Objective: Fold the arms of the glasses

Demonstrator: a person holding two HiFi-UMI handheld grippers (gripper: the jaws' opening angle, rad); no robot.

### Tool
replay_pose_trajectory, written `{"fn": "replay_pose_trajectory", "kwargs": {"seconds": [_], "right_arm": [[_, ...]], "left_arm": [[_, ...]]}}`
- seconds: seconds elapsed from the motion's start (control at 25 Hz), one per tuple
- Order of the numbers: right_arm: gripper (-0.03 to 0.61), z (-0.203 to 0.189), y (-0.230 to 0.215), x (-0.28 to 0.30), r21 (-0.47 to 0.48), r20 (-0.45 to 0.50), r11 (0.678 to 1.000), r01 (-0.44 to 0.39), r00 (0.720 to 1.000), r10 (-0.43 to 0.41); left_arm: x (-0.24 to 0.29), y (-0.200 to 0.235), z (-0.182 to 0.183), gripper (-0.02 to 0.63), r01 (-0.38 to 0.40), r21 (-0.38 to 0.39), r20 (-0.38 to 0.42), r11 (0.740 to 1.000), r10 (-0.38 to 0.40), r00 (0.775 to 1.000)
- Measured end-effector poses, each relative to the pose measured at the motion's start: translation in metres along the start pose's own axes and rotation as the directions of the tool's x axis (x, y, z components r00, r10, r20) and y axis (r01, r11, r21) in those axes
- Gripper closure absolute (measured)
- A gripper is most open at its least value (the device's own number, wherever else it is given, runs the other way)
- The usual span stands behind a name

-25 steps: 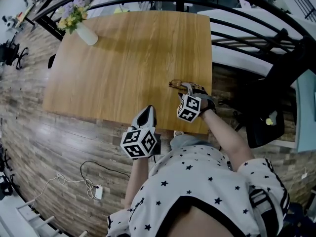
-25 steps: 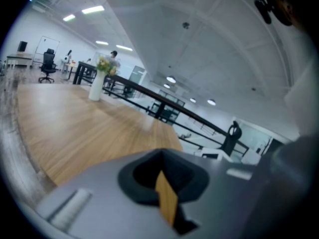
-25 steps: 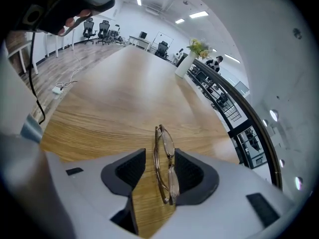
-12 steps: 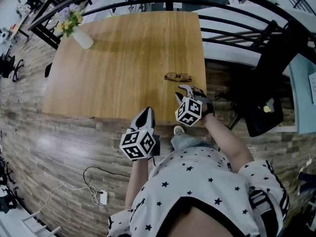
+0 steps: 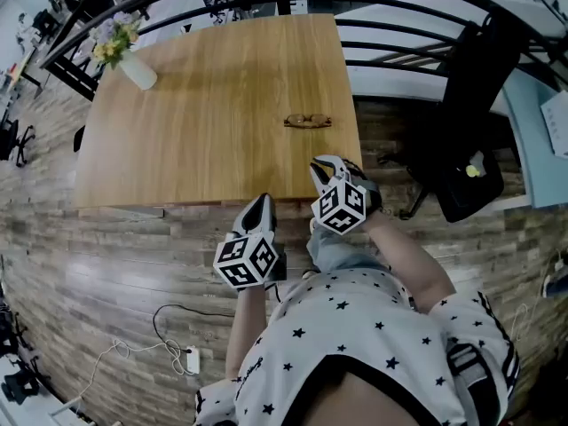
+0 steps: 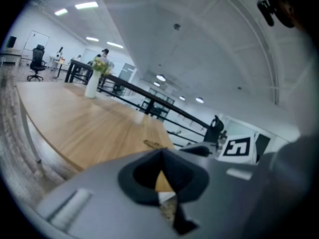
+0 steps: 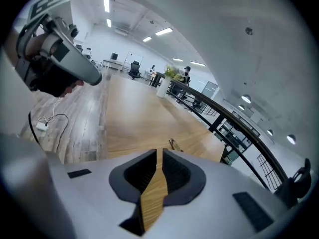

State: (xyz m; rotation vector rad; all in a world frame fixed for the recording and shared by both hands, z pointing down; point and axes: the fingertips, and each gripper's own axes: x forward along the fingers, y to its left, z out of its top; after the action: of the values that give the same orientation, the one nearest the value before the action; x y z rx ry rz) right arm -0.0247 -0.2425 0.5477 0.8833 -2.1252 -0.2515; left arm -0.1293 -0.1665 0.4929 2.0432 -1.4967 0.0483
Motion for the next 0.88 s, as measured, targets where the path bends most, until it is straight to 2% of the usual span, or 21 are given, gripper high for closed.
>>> {"fn": "replay_pose_trajectory", "kwargs": {"seconds": [0.32, 0.6, 0.88], "right_arm": [[0.548, 0.013, 0.028, -0.057, 0.135, 0.091, 0.991, 0.0, 0.996, -0.012], [0.552, 0.007, 0.055, -0.102, 0.221, 0.142, 0.975, -0.01, 0.99, -0.022], [0.554, -0.008, 0.074, -0.145, 0.353, 0.209, 0.934, -0.062, 0.978, -0.015]], "left_arm": [[-0.037, -0.016, -0.028, 0.606, 0.002, 0.039, 0.002, 0.999, -0.002, 1.0], [-0.067, -0.033, -0.055, 0.607, 0.016, 0.034, 0.016, 0.999, -0.016, 1.0], [-0.087, -0.049, -0.078, 0.607, 0.019, 0.037, 0.022, 0.999, -0.02, 1.0]]}}
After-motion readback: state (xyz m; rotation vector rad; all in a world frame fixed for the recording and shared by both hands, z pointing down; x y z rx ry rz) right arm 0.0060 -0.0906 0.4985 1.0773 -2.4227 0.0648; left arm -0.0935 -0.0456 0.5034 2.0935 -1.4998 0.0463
